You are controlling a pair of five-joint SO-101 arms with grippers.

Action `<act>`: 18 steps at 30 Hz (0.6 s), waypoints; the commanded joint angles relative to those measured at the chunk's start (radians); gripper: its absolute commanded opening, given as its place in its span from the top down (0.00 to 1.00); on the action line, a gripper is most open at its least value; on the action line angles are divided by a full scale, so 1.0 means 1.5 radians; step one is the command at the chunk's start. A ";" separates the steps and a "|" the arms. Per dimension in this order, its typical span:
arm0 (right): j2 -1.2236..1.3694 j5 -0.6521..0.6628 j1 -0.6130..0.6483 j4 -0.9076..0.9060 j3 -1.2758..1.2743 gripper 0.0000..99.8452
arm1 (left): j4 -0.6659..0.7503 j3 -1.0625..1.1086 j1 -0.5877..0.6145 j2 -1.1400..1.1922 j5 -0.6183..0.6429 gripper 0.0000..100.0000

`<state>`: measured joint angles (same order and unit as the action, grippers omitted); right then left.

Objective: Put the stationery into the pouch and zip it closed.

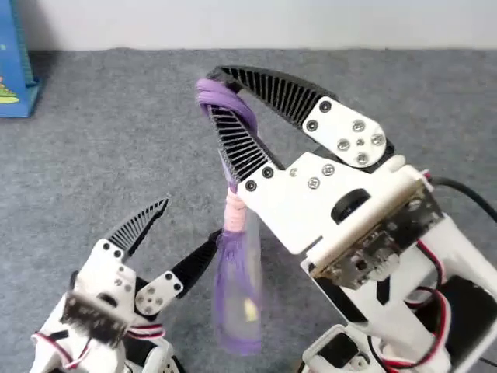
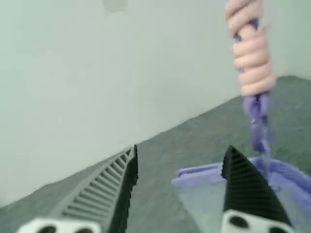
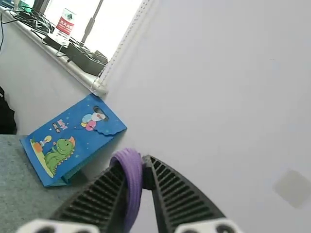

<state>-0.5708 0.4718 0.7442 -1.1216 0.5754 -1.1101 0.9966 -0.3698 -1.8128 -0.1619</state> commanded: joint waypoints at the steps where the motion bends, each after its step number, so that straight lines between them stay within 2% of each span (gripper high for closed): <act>1: -0.002 -0.007 0.006 -0.002 0.030 0.99 | 0.019 0.034 0.007 -0.008 -0.028 0.73; 9: -0.001 -0.003 -0.005 -0.007 0.026 0.99 | 0.015 0.068 0.008 -0.008 -0.027 0.73; 15: 0.044 -0.008 -0.190 0.030 0.026 0.99 | -0.048 0.068 0.007 -0.008 -0.029 0.73; 18: 0.086 -0.030 -0.243 0.055 0.026 0.99 | -0.080 0.068 0.006 -0.008 -0.030 0.73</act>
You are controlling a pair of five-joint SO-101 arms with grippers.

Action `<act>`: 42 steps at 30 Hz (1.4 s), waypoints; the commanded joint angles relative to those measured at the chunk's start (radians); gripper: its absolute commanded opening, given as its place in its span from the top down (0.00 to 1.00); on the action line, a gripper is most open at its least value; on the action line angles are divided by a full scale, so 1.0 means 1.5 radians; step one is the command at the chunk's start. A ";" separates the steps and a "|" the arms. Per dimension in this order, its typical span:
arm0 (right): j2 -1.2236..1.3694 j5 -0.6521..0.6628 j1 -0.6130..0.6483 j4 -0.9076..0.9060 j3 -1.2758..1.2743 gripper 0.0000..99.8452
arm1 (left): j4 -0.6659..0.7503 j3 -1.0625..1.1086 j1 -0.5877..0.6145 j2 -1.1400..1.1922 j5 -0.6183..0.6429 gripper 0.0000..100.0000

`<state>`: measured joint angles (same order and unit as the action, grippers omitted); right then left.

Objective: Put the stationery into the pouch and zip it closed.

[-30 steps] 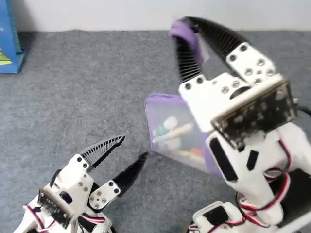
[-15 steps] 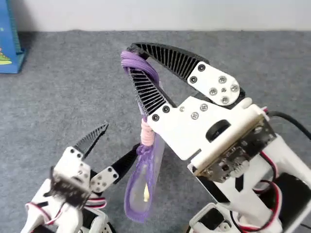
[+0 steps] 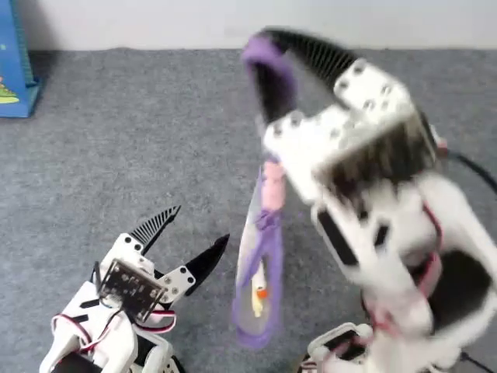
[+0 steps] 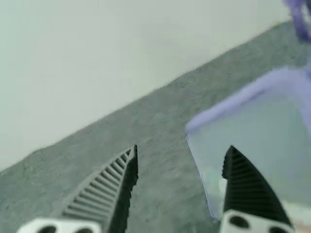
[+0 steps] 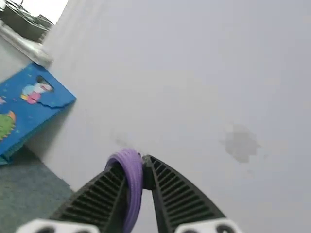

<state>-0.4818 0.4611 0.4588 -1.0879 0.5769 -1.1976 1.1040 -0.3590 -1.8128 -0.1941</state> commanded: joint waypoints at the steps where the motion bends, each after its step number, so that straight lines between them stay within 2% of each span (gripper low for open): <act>1: 0.039 -0.037 -0.061 0.043 0.026 0.99 | -0.027 -0.004 -0.001 -0.008 -0.008 0.73; 5: 0.068 -0.062 -0.050 0.096 0.028 0.99 | -0.028 0.004 -0.036 -0.008 -0.008 0.73; 10: 0.078 -0.060 0.055 0.122 0.028 0.99 | 0.005 0.049 -0.146 -0.008 -0.004 0.73; 13: 0.078 -0.059 0.123 0.122 0.028 0.99 | 0.055 0.076 -0.166 -0.008 0.007 0.73; 15: 0.078 -0.058 0.163 0.118 0.028 0.99 | 0.096 0.086 -0.165 -0.008 0.049 0.73; 19: 0.069 -0.057 0.187 0.088 0.029 0.99 | 0.149 0.082 -0.103 -0.008 0.097 0.73; 25: 0.036 -0.061 0.201 -0.004 0.029 0.99 | 0.163 0.012 0.020 -0.008 0.099 0.73; 34: -0.026 -0.041 0.353 -0.104 0.029 0.99 | 0.164 -0.039 0.084 -0.008 0.096 0.73; 37: -0.046 -0.009 0.367 -0.141 0.029 0.99 | 0.162 -0.037 0.108 -0.008 0.096 0.73; 42: -0.094 -0.008 0.365 -0.153 0.029 0.99 | 0.159 -0.030 0.139 -0.008 0.096 0.73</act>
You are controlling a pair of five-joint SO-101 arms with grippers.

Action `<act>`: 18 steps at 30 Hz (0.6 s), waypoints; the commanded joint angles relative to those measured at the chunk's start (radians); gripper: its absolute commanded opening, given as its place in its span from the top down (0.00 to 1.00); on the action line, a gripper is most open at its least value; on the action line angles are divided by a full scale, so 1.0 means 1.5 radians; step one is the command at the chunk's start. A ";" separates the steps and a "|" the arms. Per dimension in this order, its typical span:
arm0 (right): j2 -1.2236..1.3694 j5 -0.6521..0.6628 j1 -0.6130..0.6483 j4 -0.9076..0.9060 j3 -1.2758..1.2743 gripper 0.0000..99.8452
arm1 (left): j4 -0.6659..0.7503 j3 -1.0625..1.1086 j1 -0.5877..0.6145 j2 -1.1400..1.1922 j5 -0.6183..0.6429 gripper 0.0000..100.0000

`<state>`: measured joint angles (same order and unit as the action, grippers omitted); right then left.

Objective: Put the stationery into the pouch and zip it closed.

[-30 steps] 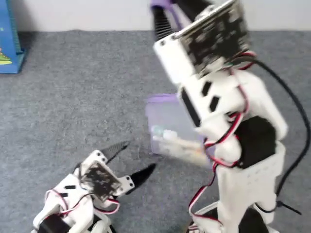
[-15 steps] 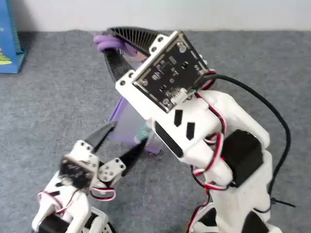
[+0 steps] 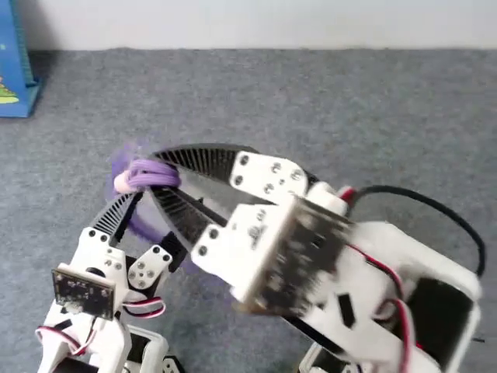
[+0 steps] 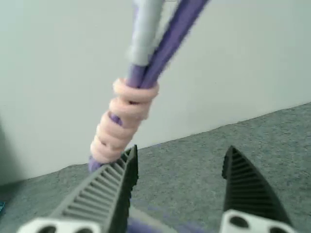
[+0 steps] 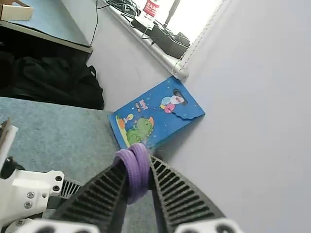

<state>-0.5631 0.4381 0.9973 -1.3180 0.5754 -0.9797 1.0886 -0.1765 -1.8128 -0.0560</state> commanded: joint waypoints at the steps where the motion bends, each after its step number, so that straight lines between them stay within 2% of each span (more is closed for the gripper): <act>1: -0.046 0.008 0.005 0.003 0.030 0.99 | 0.010 -0.016 0.023 -0.008 0.005 0.73; 6: -0.053 0.010 0.003 0.003 0.027 0.99 | -0.021 -0.017 0.014 -0.008 0.008 0.73; 9: -0.050 0.010 -0.019 0.022 0.024 0.99 | -0.058 -0.033 -0.031 -0.008 0.008 0.73; 15: 0.002 0.008 -0.113 0.082 0.012 0.99 | -0.159 -0.114 -0.168 -0.008 0.007 0.73; 18: 0.015 0.009 -0.130 0.090 0.014 0.99 | -0.194 -0.147 -0.183 -0.008 0.004 0.73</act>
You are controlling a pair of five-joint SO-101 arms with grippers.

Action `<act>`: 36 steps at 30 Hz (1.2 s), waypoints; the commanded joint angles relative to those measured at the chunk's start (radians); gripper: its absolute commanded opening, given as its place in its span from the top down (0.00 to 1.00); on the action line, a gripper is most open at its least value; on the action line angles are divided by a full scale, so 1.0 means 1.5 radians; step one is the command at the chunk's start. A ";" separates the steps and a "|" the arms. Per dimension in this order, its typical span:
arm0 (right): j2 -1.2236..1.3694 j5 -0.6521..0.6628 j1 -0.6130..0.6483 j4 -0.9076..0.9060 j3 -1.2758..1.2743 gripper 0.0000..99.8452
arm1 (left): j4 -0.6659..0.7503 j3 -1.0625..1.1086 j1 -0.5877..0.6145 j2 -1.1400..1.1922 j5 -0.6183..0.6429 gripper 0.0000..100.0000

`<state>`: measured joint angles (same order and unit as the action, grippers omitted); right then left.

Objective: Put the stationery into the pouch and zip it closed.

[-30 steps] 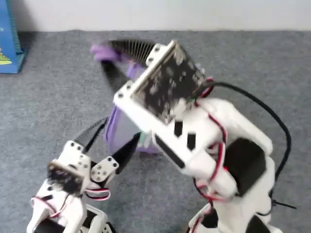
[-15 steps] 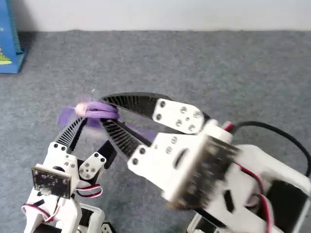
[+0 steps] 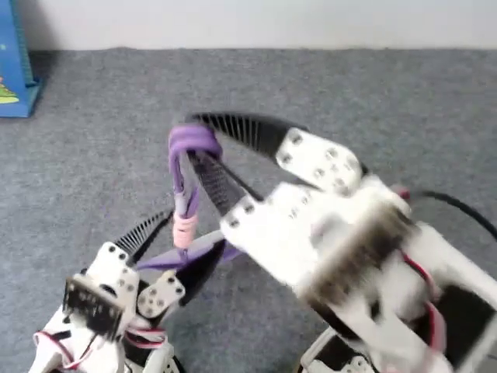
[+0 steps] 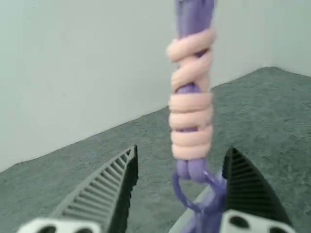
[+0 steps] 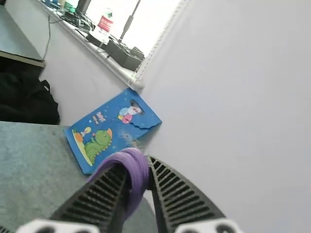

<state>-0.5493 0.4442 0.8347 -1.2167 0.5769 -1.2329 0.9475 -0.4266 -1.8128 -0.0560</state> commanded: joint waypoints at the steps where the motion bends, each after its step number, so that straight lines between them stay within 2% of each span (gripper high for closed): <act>1: 0.006 0.005 -0.022 0.025 0.013 0.99 | -0.035 -0.060 -0.012 -0.008 0.003 0.73; 8: 0.013 0.006 -0.023 0.048 0.010 0.99 | -0.070 -0.099 0.008 -0.008 0.002 0.73; 13: 0.013 0.007 -0.024 0.049 0.010 0.99 | -0.130 -0.150 0.003 -0.008 -0.015 0.73; 18: 0.015 0.004 -0.087 0.090 0.009 0.99 | -0.173 -0.166 0.003 -0.008 -0.044 0.73; 22: 0.036 0.002 -0.122 0.111 0.010 0.99 | -0.187 -0.166 0.003 -0.008 -0.049 0.73; 33: 0.092 0.006 -0.125 0.111 0.011 0.99 | -0.215 -0.171 0.001 -0.008 -0.047 0.73; 36: 0.114 0.006 -0.144 0.126 0.011 0.99 | -0.217 -0.204 -0.035 -0.008 -0.045 0.73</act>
<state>-0.3974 0.4442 0.6506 -1.0694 0.5754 -1.5581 0.7142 -0.4327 -1.8128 -0.1189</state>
